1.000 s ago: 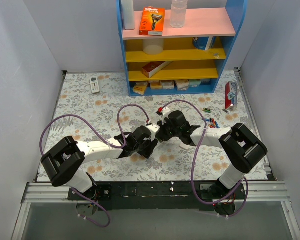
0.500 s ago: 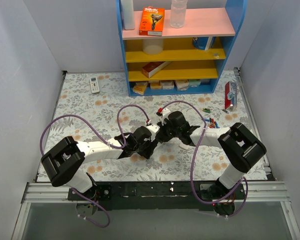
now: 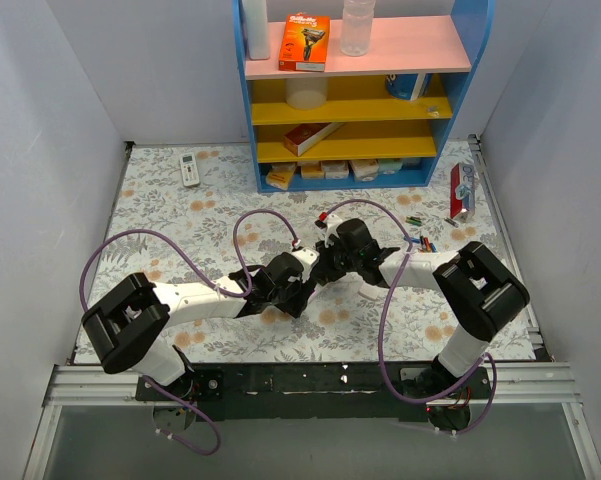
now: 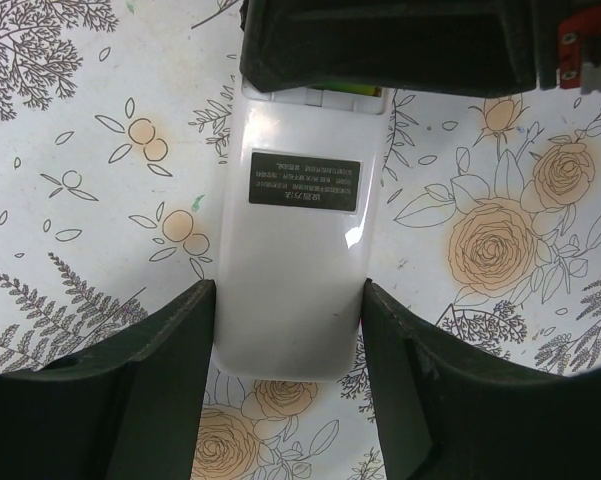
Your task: Load the batteries into the remote control
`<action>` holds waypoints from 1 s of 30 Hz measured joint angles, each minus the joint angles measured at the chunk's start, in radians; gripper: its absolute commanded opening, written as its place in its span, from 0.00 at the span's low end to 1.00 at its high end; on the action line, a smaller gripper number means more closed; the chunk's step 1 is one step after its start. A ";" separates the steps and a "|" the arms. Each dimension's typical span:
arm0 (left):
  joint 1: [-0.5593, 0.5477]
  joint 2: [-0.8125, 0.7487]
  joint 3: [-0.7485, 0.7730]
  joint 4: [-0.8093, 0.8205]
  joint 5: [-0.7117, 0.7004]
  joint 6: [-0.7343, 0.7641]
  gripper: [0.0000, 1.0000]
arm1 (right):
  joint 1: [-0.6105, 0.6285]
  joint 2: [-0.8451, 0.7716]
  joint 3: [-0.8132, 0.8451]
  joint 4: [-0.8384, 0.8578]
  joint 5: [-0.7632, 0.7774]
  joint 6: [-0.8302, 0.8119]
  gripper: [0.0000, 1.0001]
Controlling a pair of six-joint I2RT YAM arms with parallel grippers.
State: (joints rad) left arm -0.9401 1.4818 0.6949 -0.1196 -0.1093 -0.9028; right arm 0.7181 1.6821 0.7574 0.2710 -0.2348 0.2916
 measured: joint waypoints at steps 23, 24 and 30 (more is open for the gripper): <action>-0.005 -0.001 0.000 -0.003 -0.006 -0.018 0.37 | 0.006 -0.010 0.051 -0.126 -0.001 -0.007 0.27; -0.005 -0.001 0.000 -0.004 -0.006 -0.018 0.37 | 0.006 -0.016 0.051 -0.135 -0.002 -0.007 0.28; -0.005 -0.003 -0.002 -0.008 -0.010 -0.021 0.39 | 0.005 -0.052 0.042 -0.214 0.004 -0.002 0.29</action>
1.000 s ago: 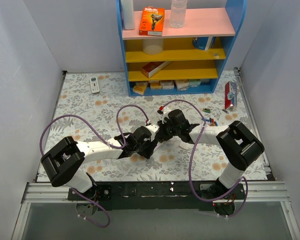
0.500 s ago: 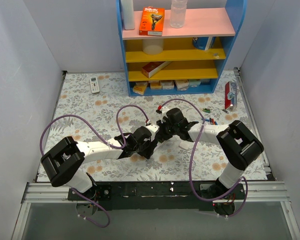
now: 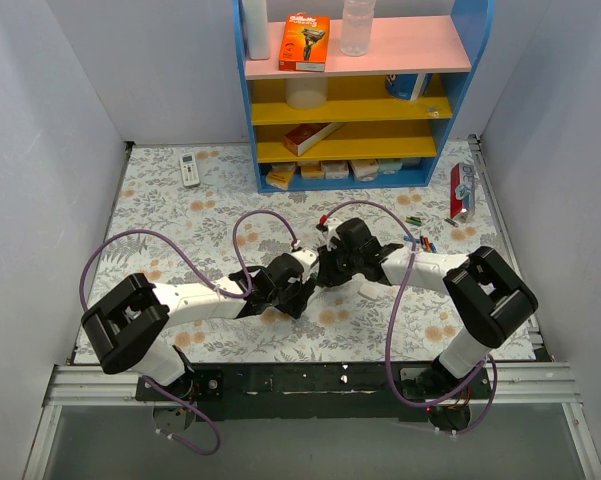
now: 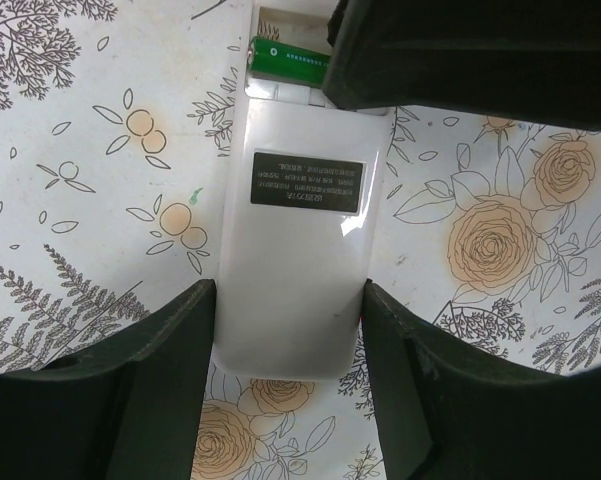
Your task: Load the batteries into the remote control
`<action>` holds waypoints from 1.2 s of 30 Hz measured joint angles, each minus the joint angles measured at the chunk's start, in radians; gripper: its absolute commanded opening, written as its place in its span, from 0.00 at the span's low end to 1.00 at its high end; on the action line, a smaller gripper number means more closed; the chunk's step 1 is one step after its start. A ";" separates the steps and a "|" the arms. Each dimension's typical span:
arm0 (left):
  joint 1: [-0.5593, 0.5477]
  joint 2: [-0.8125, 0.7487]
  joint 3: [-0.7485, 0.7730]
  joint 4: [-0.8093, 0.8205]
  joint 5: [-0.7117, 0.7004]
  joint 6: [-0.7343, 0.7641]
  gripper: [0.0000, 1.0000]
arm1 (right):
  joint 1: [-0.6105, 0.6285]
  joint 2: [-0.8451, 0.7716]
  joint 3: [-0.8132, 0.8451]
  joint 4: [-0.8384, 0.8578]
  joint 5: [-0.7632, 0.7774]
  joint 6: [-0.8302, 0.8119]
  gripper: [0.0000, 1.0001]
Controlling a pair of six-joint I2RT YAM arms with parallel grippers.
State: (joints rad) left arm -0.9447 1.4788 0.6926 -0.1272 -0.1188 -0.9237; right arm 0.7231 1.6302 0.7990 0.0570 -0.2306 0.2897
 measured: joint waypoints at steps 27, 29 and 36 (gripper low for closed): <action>0.010 -0.028 -0.027 0.039 -0.030 0.008 0.41 | 0.002 -0.072 -0.017 0.011 0.041 -0.006 0.36; 0.010 -0.028 -0.028 0.040 -0.029 0.010 0.41 | -0.006 -0.072 -0.017 0.040 0.044 -0.011 0.32; 0.010 -0.028 -0.028 0.046 -0.027 0.012 0.41 | -0.015 -0.032 -0.003 0.127 0.015 -0.045 0.23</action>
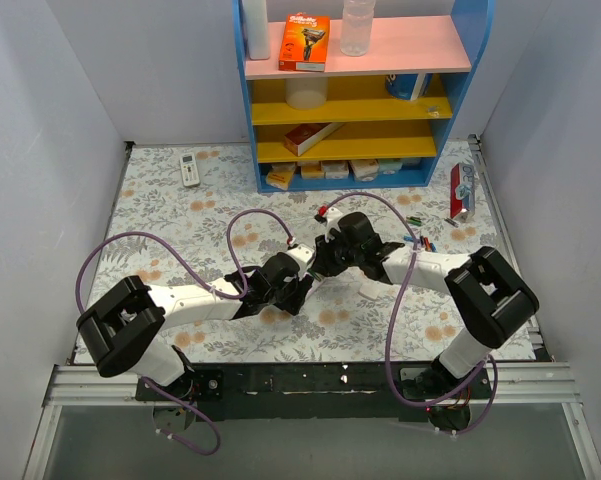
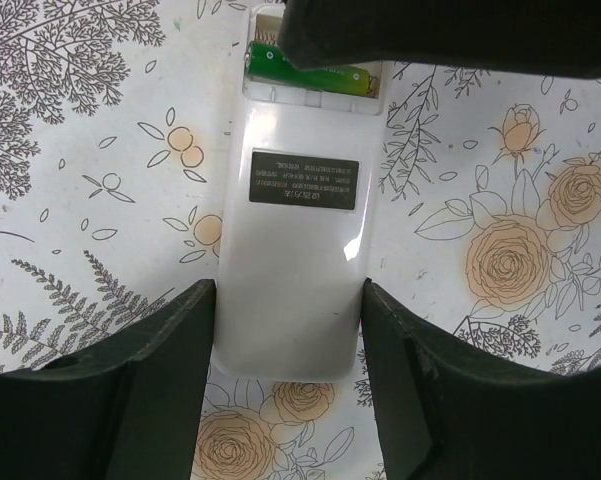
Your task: Load the batteries into the remote control
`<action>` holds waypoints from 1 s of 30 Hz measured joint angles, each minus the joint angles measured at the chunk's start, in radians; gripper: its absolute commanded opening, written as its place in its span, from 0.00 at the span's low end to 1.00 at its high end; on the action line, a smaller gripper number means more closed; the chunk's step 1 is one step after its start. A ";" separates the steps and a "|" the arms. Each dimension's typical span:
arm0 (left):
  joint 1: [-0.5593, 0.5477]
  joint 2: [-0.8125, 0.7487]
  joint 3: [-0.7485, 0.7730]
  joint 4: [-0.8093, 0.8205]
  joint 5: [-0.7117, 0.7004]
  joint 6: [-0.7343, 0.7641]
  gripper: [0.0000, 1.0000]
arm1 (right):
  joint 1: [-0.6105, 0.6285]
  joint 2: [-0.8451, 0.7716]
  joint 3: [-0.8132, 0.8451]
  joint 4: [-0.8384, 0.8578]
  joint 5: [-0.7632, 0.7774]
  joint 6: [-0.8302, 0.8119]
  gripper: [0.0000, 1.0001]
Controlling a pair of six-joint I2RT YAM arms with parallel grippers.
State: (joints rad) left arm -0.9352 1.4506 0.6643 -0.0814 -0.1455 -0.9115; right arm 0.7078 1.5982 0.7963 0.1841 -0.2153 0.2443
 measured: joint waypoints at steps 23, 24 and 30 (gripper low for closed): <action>0.000 0.000 -0.002 0.004 0.007 0.010 0.41 | 0.000 0.099 0.065 0.051 -0.028 -0.043 0.17; 0.000 0.000 -0.002 0.004 0.007 0.010 0.41 | 0.000 0.100 0.065 0.051 -0.027 -0.043 0.16; 0.000 0.000 -0.002 0.004 0.007 0.010 0.41 | 0.000 0.109 0.065 0.052 -0.028 -0.043 0.09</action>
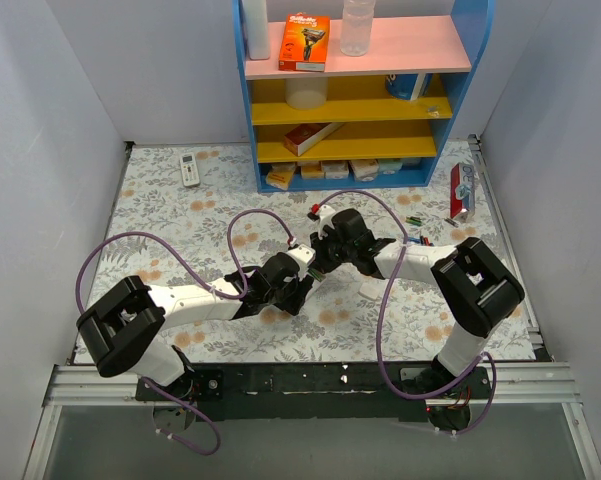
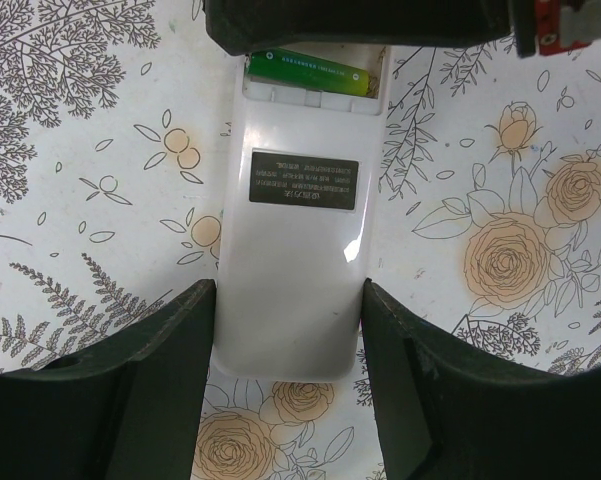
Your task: Load the batteries into the remote control
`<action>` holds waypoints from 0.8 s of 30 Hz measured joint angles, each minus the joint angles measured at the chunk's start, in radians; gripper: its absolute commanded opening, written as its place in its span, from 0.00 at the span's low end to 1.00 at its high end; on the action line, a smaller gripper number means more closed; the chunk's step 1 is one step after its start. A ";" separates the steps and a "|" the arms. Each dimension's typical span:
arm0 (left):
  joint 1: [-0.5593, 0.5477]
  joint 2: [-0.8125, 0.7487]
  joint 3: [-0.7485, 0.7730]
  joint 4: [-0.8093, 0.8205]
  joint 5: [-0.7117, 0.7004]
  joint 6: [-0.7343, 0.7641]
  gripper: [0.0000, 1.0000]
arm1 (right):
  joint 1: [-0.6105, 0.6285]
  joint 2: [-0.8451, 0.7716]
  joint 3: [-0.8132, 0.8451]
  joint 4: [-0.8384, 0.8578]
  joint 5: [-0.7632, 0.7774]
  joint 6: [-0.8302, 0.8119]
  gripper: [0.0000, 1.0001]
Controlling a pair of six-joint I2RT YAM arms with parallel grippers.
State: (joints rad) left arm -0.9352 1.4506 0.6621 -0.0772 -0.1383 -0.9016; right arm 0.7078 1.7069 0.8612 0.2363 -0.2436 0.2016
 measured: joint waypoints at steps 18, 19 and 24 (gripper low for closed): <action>0.000 0.000 0.000 -0.001 0.008 -0.004 0.40 | -0.001 0.000 -0.059 0.069 -0.008 0.005 0.06; -0.001 0.000 0.000 -0.002 0.010 -0.004 0.40 | -0.001 -0.001 -0.067 0.081 -0.008 0.005 0.06; -0.004 0.000 0.000 -0.010 0.023 -0.011 0.40 | -0.001 -0.022 -0.127 0.150 -0.010 0.006 0.06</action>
State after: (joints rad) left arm -0.9390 1.4506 0.6621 -0.0868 -0.1150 -0.9127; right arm 0.7071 1.6848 0.7345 0.3862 -0.2539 0.2077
